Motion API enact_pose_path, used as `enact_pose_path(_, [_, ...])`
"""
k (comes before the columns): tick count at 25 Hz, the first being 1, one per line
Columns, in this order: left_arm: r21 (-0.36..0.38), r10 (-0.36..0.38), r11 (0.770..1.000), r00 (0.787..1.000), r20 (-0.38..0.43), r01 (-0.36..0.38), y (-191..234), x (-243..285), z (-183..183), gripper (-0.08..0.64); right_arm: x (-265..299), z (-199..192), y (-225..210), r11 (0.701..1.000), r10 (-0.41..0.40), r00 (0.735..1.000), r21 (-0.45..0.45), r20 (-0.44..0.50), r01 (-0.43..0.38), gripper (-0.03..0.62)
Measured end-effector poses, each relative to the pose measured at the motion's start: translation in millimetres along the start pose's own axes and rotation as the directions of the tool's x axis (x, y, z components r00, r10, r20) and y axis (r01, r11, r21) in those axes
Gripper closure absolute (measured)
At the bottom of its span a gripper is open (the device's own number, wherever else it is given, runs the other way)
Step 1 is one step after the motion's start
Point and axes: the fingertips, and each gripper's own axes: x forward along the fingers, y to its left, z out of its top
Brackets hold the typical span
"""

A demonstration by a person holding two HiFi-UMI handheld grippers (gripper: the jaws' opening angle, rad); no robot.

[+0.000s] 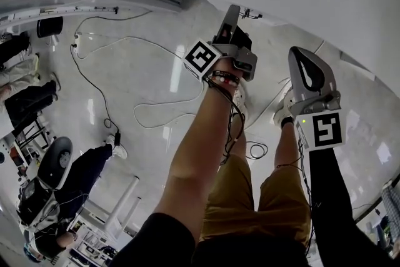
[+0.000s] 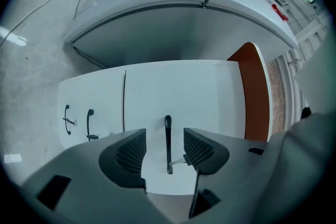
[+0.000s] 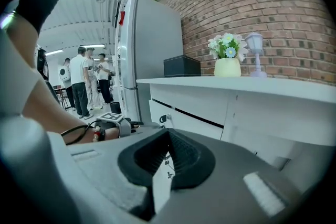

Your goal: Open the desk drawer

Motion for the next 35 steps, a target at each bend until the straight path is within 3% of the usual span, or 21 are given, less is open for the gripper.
enact_pose_path(5, [0.006,-0.008,1.000,1.000,0.014,0.007,-0.2,8.7,-2.1,0.331,-12.3,-14.3,-5.7,0.999,0.009,0.998,-0.048,-0.058,-0.011,0.592])
enact_pose_path(9, [-0.015,-0.026,1.000,0.999,0.038,0.026,2.0,23.7,-9.7,0.332,-11.6,-9.8,-19.6,1.000,0.006,0.999,-0.022,-0.038,-0.007,0.592])
enact_pose_path(13, [-0.040,-0.095,0.994,0.993,0.074,0.098,-10.3,32.3,-7.1,0.487,-10.3,-0.8,-22.1,1.000,0.007,1.000,0.003,-0.007,-0.007,0.592])
enact_pose_path(15, [-0.044,-0.123,0.991,0.989,0.084,0.127,-16.7,30.6,-3.8,0.523,-8.3,3.1,-18.6,1.000,0.000,1.000,0.018,0.004,0.000,0.592])
enact_pose_path(25, [-0.059,-0.082,0.995,0.996,0.032,0.084,-14.0,32.4,-6.1,0.526,-11.3,-11.4,-23.9,1.000,0.007,0.999,-0.025,-0.043,-0.008,0.592])
enact_pose_path(30, [-0.003,-0.076,0.997,0.994,-0.082,0.076,-14.7,41.1,-16.6,0.515,2.1,-0.3,-23.0,1.000,-0.005,1.000,0.004,-0.016,0.005,0.592])
enact_pose_path(35, [-0.005,-0.064,0.998,0.996,-0.055,0.064,-13.0,37.8,-13.6,0.514,-0.7,9.0,-21.3,1.000,-0.019,1.000,0.013,0.009,0.019,0.592])
